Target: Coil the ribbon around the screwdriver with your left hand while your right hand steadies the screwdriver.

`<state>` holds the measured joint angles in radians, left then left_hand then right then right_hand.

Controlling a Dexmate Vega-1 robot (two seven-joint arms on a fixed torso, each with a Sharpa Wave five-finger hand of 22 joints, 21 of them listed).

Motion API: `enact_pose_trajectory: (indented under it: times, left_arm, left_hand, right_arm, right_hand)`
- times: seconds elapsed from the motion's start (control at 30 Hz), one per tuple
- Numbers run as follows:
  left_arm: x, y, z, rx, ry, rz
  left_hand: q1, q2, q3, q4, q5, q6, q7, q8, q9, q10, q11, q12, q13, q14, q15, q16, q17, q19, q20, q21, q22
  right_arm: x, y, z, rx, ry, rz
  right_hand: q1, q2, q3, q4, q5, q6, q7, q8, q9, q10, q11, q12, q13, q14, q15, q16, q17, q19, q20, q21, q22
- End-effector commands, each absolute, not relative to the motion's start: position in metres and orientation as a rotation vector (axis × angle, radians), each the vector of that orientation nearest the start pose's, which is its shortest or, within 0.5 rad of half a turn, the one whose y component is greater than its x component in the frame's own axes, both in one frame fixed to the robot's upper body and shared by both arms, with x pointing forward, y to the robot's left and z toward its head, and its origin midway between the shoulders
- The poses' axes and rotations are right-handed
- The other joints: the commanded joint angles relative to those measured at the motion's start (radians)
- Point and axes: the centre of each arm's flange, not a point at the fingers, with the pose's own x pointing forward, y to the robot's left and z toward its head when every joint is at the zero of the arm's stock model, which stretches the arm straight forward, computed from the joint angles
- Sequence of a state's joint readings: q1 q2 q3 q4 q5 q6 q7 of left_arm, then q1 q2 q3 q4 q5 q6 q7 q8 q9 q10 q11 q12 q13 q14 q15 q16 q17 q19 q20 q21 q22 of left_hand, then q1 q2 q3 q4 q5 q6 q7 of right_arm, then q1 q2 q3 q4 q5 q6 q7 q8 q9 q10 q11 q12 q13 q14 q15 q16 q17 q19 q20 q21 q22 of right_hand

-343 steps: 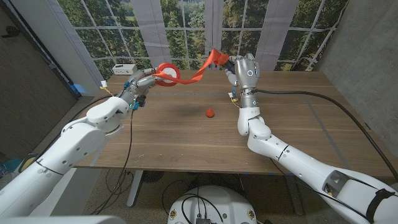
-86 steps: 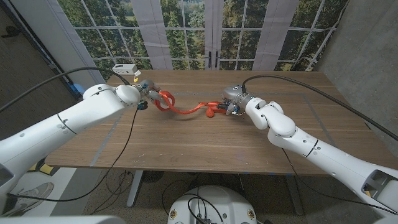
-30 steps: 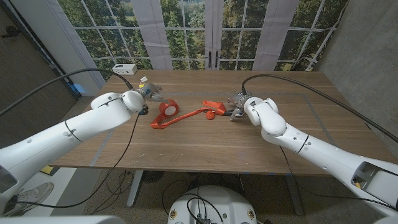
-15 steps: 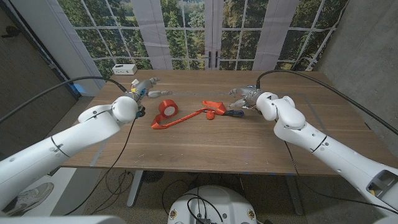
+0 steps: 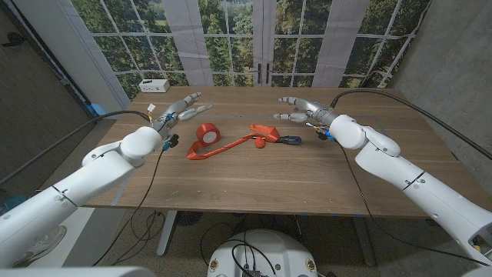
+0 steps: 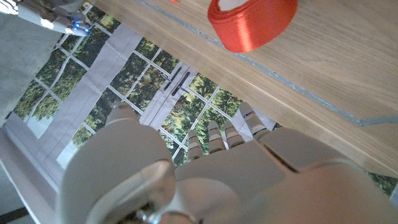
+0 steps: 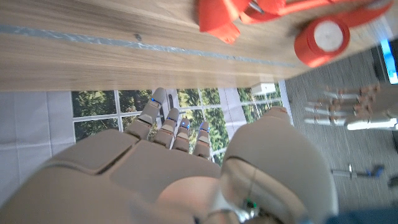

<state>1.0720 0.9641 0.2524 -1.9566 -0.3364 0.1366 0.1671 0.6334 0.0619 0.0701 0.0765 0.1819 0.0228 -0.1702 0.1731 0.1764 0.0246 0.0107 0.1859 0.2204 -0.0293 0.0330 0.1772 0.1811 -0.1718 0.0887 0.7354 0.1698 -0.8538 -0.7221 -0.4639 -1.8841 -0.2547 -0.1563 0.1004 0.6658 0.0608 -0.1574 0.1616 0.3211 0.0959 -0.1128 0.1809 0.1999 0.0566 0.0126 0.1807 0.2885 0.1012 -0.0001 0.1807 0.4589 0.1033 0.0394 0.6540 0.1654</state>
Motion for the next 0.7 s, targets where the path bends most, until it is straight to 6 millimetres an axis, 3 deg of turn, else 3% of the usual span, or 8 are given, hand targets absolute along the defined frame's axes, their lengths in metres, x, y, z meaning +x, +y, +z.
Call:
enact_pose_trajectory:
  times: [0.03, 0.13, 0.23, 0.33, 0.43, 0.53, 0.7]
  left_arm:
    - [0.535, 0.32, 0.047, 0.381, -0.816, -0.322]
    - [0.539, 0.324, 0.049, 0.373, -0.827, -0.333]
    - [0.547, 0.328, 0.048, 0.318, -0.823, -0.372]
    - [0.554, 0.33, 0.047, 0.291, -0.809, -0.405]
    - [0.557, 0.333, 0.042, 0.295, -0.802, -0.406]
    - [0.562, 0.337, 0.032, 0.25, -0.78, -0.384]
    - [0.574, 0.343, 0.017, 0.259, -0.747, -0.362]
  left_hand:
    - [-0.027, 0.008, -0.005, 0.016, 0.003, -0.009, -0.008, 0.002, -0.001, -0.019, -0.014, 0.001, -0.006, -0.024, -0.004, -0.001, 0.0, -0.041, -0.02, -0.011, 0.004]
    - [-0.046, 0.015, -0.009, 0.025, 0.006, 0.0, -0.008, 0.006, -0.001, -0.025, -0.016, 0.001, -0.012, -0.031, -0.005, 0.001, 0.0, -0.043, -0.026, -0.017, 0.005]
    - [-0.09, 0.062, -0.005, 0.055, 0.016, 0.013, -0.007, 0.009, -0.002, -0.025, -0.021, 0.005, -0.023, -0.034, -0.011, 0.007, 0.001, -0.042, -0.041, -0.029, 0.005]
    - [-0.119, 0.106, 0.004, 0.075, 0.024, 0.023, 0.013, 0.01, -0.003, -0.023, -0.024, 0.008, -0.03, -0.032, -0.018, 0.011, 0.0, -0.039, -0.049, -0.037, 0.006]
    - [-0.153, 0.15, 0.032, 0.099, 0.036, 0.013, 0.05, 0.004, -0.004, -0.026, -0.022, 0.008, -0.035, -0.036, -0.021, 0.012, 0.0, -0.042, -0.052, -0.047, 0.008]
    - [-0.168, 0.158, 0.056, 0.108, 0.045, 0.004, 0.062, 0.003, -0.003, -0.028, -0.026, 0.008, -0.037, -0.037, -0.02, 0.013, 0.0, -0.041, -0.05, -0.05, 0.009]
    - [-0.184, 0.157, 0.092, 0.11, 0.055, -0.032, 0.055, -0.005, -0.003, -0.039, -0.029, 0.005, -0.038, -0.041, -0.028, 0.012, -0.001, -0.042, -0.06, -0.056, 0.009]
  right_arm:
    - [0.561, -0.218, 0.038, -0.564, -0.796, 0.176]
    - [0.563, -0.224, 0.037, -0.476, -0.79, 0.215]
    - [0.559, -0.227, 0.03, -0.42, -0.802, 0.163]
    - [0.559, -0.233, 0.021, -0.318, -0.817, 0.146]
    - [0.555, -0.24, 0.013, -0.26, -0.812, 0.092]
    - [0.552, -0.241, 0.007, -0.252, -0.804, 0.054]
    - [0.549, -0.235, -0.003, -0.234, -0.811, 0.091]
  right_hand:
    - [-0.02, 0.005, -0.011, 0.001, -0.002, -0.006, -0.011, 0.002, -0.001, 0.002, 0.001, 0.005, -0.001, -0.003, 0.003, 0.005, -0.003, 0.007, -0.009, -0.003, 0.004]
    - [-0.076, 0.042, -0.015, 0.014, -0.006, -0.007, -0.014, 0.008, -0.003, 0.033, 0.013, 0.019, -0.015, 0.022, 0.005, 0.021, -0.018, 0.041, -0.011, -0.007, 0.004]
    - [-0.091, 0.052, -0.016, 0.016, -0.006, -0.003, -0.012, 0.01, -0.003, 0.035, 0.016, 0.019, -0.019, 0.028, 0.006, 0.024, -0.022, 0.05, -0.014, -0.009, 0.004]
    - [-0.121, 0.068, -0.021, 0.018, -0.007, 0.009, -0.006, 0.015, -0.004, 0.041, 0.023, 0.02, -0.026, 0.037, 0.004, 0.028, -0.03, 0.067, -0.026, -0.011, 0.004]
    - [-0.135, 0.074, -0.023, 0.018, -0.008, 0.016, 0.0, 0.017, -0.004, 0.046, 0.026, 0.021, -0.03, 0.035, -0.001, 0.027, -0.035, 0.072, -0.034, -0.014, 0.004]
    - [-0.146, 0.078, -0.025, 0.017, -0.008, 0.021, 0.007, 0.019, -0.005, 0.052, 0.036, 0.023, -0.033, 0.033, -0.002, 0.026, -0.04, 0.075, -0.041, -0.017, 0.003]
    - [-0.157, 0.083, -0.027, 0.015, -0.008, 0.025, 0.017, 0.02, -0.005, 0.057, 0.047, 0.023, -0.038, 0.034, 0.0, 0.025, -0.046, 0.08, -0.041, -0.021, 0.003]
